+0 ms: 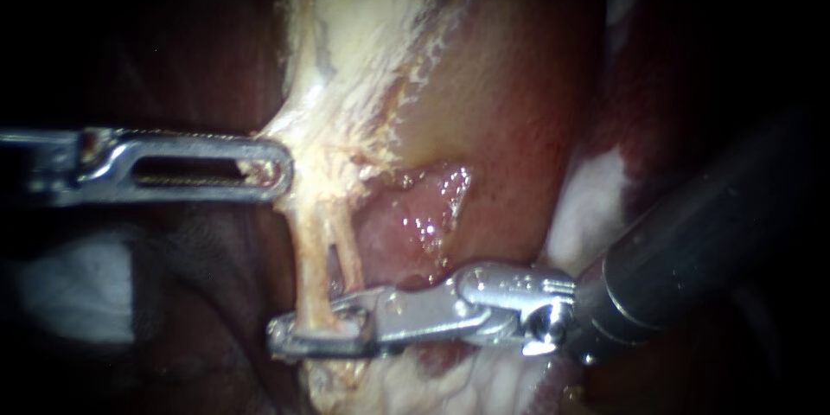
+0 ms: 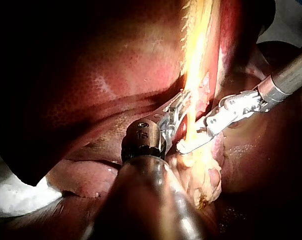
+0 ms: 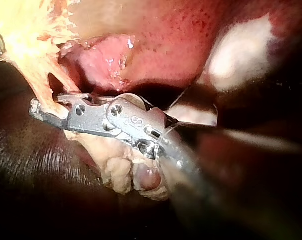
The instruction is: Going back second clip left tube
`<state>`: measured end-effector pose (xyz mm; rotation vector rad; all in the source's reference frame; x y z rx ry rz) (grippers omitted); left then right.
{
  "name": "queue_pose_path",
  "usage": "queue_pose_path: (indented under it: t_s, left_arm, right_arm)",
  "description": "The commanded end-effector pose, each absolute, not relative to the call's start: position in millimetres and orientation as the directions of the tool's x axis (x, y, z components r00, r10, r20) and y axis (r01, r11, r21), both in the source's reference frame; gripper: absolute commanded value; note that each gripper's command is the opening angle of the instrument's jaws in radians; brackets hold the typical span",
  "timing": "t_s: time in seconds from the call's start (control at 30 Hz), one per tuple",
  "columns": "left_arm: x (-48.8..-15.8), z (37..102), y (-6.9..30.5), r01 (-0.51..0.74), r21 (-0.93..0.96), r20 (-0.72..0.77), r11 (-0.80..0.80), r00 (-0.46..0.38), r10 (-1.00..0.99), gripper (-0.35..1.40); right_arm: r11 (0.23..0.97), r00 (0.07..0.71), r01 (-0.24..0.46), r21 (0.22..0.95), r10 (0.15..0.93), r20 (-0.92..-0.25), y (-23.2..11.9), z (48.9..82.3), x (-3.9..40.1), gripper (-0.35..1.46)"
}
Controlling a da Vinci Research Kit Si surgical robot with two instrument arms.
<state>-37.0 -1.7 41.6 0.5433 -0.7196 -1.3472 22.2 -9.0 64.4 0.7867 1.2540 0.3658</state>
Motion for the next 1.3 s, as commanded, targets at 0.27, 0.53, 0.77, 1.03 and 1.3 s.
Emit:
queue_pose_path:
  t_s: [0.27, 0.53, 0.77, 1.03, 1.3]
  left_arm:
    - [-36.9, 41.5, -1.8, 0.673, 0.723, 0.151, 0.157, 0.068, -0.986, -0.35]
    - [-36.9, 41.5, -1.8, 0.674, 0.722, 0.151, 0.157, 0.067, -0.986, -0.35]
    - [-37.0, 41.3, -1.9, 0.674, 0.722, 0.151, 0.156, 0.067, -0.986, -0.35]
    - [-37.0, 41.3, -1.9, 0.674, 0.722, 0.151, 0.156, 0.067, -0.986, -0.35]
    - [-36.9, 41.3, -2.0, 0.674, 0.722, 0.151, 0.157, 0.067, -0.986, -0.35]
  right_arm:
    - [0.692, 0.302, 0.165, 0.703, 0.643, -0.704, -9.2, 64.2, 22.5, -0.08]
    - [0.789, 0.185, 0.188, 0.584, 0.556, -0.81, -8.5, 64.4, 25.2, 0.58]
    - [0.823, 0.163, 0.188, 0.536, 0.512, -0.844, -8.3, 64.7, 25.7, 0.59]
    - [0.836, 0.163, 0.171, 0.521, 0.497, -0.852, -8.0, 65.3, 24.4, 0.6]
    - [0.846, 0.157, 0.189, 0.498, 0.475, -0.866, -7.9, 64.7, 21.0, 0.6]
